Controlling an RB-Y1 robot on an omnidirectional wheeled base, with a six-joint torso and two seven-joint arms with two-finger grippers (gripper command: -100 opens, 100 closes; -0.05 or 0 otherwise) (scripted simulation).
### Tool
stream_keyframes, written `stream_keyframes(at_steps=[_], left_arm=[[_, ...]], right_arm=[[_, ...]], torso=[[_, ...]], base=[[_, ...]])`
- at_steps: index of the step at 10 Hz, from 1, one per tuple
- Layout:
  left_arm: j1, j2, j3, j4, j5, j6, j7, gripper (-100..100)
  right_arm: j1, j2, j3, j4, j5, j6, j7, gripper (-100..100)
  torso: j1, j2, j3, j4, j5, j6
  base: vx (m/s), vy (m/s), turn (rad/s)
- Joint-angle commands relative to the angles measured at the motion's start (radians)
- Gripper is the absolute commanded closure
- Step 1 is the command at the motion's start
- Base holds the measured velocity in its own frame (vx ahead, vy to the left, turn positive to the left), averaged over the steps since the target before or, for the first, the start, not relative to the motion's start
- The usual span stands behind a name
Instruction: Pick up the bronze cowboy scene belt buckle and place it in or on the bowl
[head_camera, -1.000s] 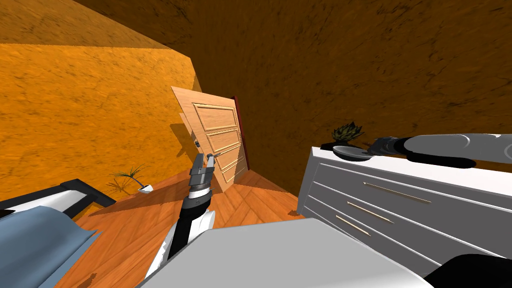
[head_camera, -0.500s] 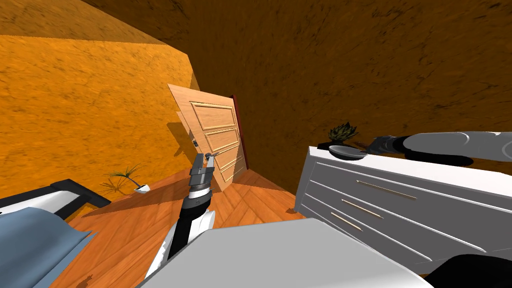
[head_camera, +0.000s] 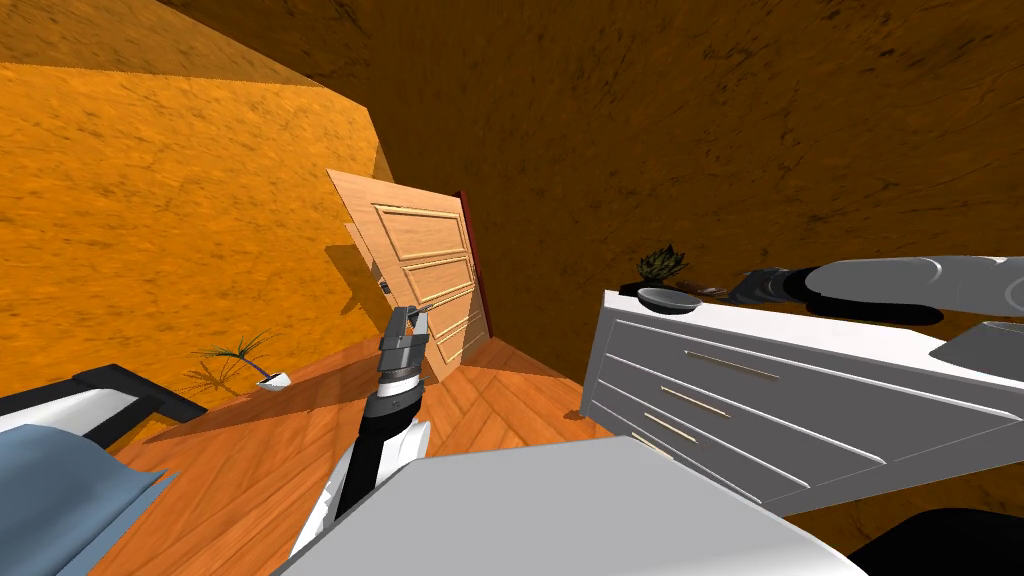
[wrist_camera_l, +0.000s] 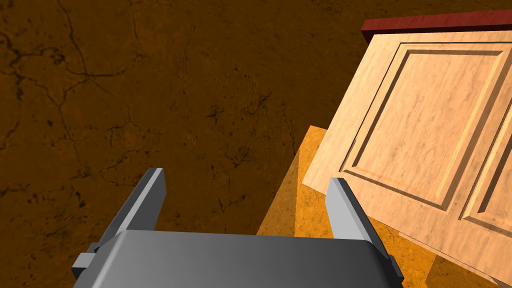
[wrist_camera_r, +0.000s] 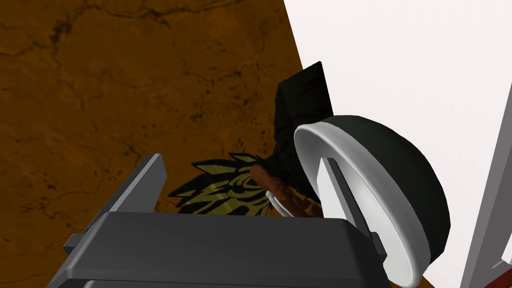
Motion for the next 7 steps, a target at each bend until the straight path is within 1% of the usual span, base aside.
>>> stream_keyframes(at_steps=[1,2,7], left_arm=[[0.000,0.000,0.000,0.000,0.000,0.000,0.000,0],[0.000,0.000,0.000,0.000,0.000,0.000,0.000,0],[0.000,0.000,0.000,0.000,0.000,0.000,0.000,0]], right_arm=[[0.000,0.000,0.000,0.000,0.000,0.000,0.000,-100],[-0.005,0.000,0.004,0.000,0.000,-0.003,-0.002,0],[-0.004,0.000,0.003,0.000,0.000,-0.003,-0.002,0]], torso=[[0.000,0.000,0.000,0.000,0.000,0.000],[0.002,-0.002,-0.001,0.000,0.000,-0.001],[0.006,-0.007,-0.004,-0.002,0.001,-0.001]], base=[[-0.060,-0.054,-0.025],[-0.009,-0.008,0.004],[0.000,0.000,0.000]])
